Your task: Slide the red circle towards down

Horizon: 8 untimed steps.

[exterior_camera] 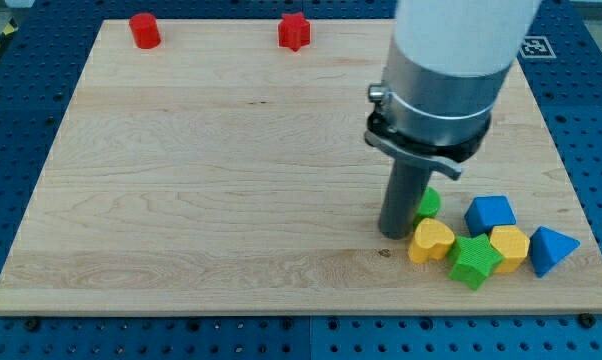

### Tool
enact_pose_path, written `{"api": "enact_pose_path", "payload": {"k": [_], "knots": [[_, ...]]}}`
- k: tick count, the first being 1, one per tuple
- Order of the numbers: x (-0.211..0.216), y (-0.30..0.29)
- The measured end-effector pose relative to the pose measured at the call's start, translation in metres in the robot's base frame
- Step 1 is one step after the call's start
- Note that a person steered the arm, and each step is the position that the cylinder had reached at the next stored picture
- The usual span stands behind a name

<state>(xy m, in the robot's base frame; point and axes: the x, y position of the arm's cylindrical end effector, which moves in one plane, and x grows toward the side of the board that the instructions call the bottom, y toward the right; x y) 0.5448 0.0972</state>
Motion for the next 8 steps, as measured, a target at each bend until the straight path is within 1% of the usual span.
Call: {"api": "enact_pose_path", "payload": {"k": [1,2,3,4,7,8], "knots": [[0.0,-0.002],[0.0,-0.04],[-0.026,-0.065],[-0.083,-0.107],[-0.224,-0.338],[-0.272,-0.393]]}}
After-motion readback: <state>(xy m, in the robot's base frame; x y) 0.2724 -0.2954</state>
